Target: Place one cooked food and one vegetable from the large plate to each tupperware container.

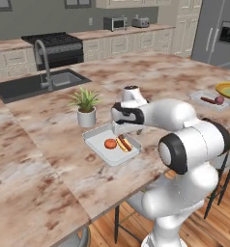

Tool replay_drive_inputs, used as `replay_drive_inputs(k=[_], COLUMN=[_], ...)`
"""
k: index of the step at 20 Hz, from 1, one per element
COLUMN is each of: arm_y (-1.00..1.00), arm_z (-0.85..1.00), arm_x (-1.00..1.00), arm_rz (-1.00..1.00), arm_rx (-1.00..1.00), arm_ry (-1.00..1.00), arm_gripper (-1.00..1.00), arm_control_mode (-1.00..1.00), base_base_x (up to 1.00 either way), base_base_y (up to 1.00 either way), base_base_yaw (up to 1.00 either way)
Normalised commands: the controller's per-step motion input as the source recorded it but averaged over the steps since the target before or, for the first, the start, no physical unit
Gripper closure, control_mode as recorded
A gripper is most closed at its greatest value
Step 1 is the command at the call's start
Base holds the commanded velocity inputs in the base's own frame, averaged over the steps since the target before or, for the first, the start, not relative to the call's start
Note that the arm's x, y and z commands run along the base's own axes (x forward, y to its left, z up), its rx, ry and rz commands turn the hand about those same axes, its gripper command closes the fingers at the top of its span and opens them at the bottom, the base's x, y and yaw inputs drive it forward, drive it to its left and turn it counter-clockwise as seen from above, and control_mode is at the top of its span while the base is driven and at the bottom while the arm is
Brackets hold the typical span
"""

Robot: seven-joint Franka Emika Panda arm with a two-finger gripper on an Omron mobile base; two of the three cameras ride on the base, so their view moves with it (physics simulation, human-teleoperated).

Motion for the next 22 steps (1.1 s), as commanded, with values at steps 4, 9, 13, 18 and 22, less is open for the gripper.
replay_drive_inputs(k=[4,9,13,18,22], arm_y=[0.00,-0.08,-0.08,-0.05,0.22], arm_z=[1.00,0.86,0.56,0.18,0.01], arm_x=[-1.00,-1.00,-1.00,-0.68,-0.09], arm_rz=[-0.14,-0.07,0.00,-0.03,-0.17], arm_rx=[0.20,0.14,0.02,-0.14,-0.52], arm_ry=[-0.13,-0.24,-0.37,-0.16,0.17], arm_gripper=[-1.00,-1.00,-1.00,-1.00,-1.00], arm_control_mode=[-1.00,-1.00,-1.00,-1.00,-1.00], base_base_x=[0.00,0.00,0.00,0.00,0.00], base_base_y=[0.00,0.00,0.00,0.00,0.00], base_base_yaw=[0.00,0.00,0.00,0.00,0.00])
